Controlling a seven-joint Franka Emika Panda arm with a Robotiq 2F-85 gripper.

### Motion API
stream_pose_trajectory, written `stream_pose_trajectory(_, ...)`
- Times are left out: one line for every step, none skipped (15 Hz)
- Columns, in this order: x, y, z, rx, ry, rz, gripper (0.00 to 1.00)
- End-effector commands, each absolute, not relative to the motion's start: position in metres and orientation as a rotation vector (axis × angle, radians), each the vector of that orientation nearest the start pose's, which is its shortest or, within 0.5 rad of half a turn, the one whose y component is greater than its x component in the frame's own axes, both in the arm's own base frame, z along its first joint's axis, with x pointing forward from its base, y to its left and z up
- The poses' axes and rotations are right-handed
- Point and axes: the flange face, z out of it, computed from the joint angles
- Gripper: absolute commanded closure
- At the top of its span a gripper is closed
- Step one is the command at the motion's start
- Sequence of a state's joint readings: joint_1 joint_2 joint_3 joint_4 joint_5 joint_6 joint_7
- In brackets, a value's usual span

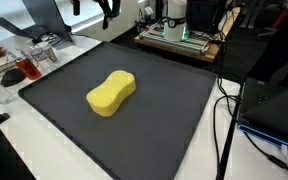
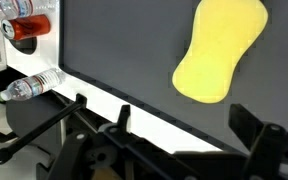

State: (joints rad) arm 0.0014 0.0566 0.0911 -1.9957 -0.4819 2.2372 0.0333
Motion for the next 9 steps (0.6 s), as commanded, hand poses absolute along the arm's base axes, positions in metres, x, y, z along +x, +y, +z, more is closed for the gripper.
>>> stream_pose_trajectory(0.587, 0.040, 0.454, -3.463, -0.567, -0.365, 0.00)
stream_pose_trajectory(0.588, 0.040, 0.455, -3.465, -0.565, -0.367, 0.00)
stream_pose_trajectory(0.588, 0.039, 0.456, -3.466, -0.564, -0.368, 0.00)
stream_pose_trajectory(0.588, 0.039, 0.457, -3.466, -0.564, -0.369, 0.00)
stream_pose_trajectory(0.591, 0.045, 0.455, -3.520, -0.568, -0.358, 0.00)
stream_pose_trajectory(0.594, 0.050, 0.454, -3.561, -0.587, -0.349, 0.00)
stream_pose_trajectory(0.597, 0.060, 0.451, -3.578, -0.609, -0.334, 0.00)
stream_pose_trajectory(0.599, 0.068, 0.448, -3.613, -0.606, -0.303, 0.00)
stream_pose_trajectory(0.602, 0.080, 0.446, -3.642, -0.607, -0.283, 0.00)
